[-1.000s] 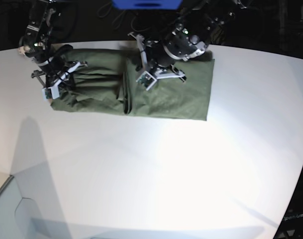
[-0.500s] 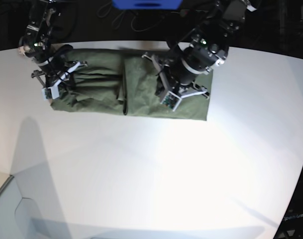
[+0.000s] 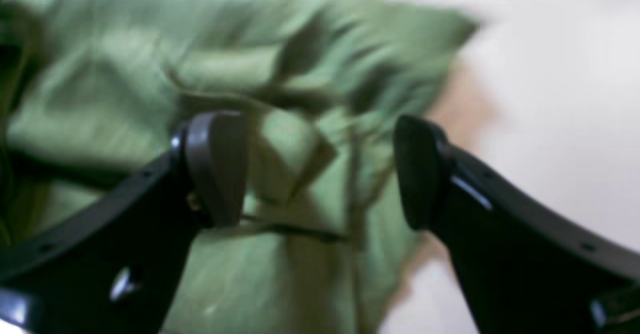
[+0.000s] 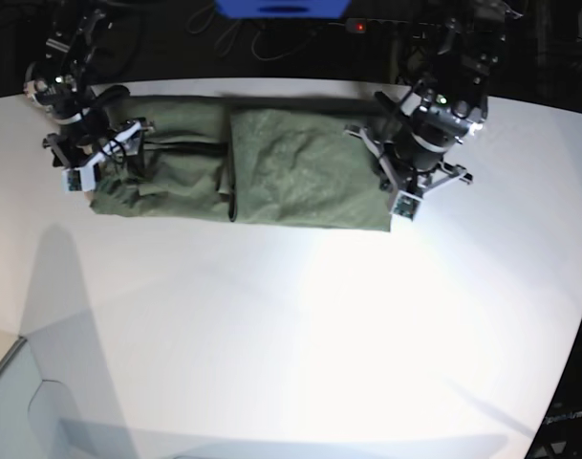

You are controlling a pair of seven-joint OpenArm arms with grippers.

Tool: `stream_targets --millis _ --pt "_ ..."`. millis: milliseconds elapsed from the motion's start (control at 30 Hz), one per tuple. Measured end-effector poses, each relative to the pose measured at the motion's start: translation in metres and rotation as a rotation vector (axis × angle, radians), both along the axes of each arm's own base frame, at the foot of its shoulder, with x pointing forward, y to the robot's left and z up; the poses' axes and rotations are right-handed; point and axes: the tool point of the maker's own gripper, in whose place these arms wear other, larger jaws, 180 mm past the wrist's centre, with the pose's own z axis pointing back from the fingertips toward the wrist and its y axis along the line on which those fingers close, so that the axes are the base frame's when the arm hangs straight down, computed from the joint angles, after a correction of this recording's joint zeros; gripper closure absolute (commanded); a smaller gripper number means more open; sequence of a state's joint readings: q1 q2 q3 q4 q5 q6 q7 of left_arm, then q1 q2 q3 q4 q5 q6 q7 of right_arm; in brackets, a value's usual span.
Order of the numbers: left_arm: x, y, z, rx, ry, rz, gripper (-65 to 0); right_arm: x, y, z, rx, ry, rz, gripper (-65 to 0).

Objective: Layout the t-shirt on the table in an organized manner, then fold the t-shirt properly
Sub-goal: 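Flatten the folded end with the left gripper and release it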

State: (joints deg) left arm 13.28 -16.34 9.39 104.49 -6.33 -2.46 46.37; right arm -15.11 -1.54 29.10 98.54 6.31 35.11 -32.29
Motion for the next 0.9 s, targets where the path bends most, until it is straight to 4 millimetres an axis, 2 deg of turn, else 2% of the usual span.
stream_targets --millis 67,133,267,367,500,767,833,900 --pt "-0.001 0.008 -0.011 0.01 0.019 0.02 0.0 -0.002 -0.003 0.0 0.0 0.002 -0.014 -45.8" --pt "0.002 0.007 -0.012 -0.004 -0.015 0.02 0.0 -0.002 -0.004 -0.002 0.004 0.004 -0.017 -45.8" --pt "0.003 0.004 -0.014 -0.02 -0.027 0.018 0.0 0.001 -0.005 -0.023 0.052 0.045 -0.044 -45.9" --pt "0.001 0.006 -0.02 -0.017 -0.016 0.021 0.0 0.005 -0.014 -0.031 0.097 0.027 -0.097 -45.9" --pt "0.0 0.007 -0.023 -0.015 -0.009 0.024 0.0 0.013 -0.026 -0.035 0.111 0.013 -0.112 -45.7" --pt "-0.001 0.011 -0.03 -0.007 0.009 0.031 0.0 0.015 -0.025 -0.039 0.141 -0.012 -0.124 -45.2" --pt "0.0 0.011 -0.03 -0.007 0.008 0.031 0.0 0.015 -0.023 -0.039 0.148 -0.018 -0.128 -43.0" --pt "0.003 0.011 -0.028 -0.007 0.002 0.031 0.0 0.015 -0.022 -0.039 0.148 -0.02 -0.125 -34.9"
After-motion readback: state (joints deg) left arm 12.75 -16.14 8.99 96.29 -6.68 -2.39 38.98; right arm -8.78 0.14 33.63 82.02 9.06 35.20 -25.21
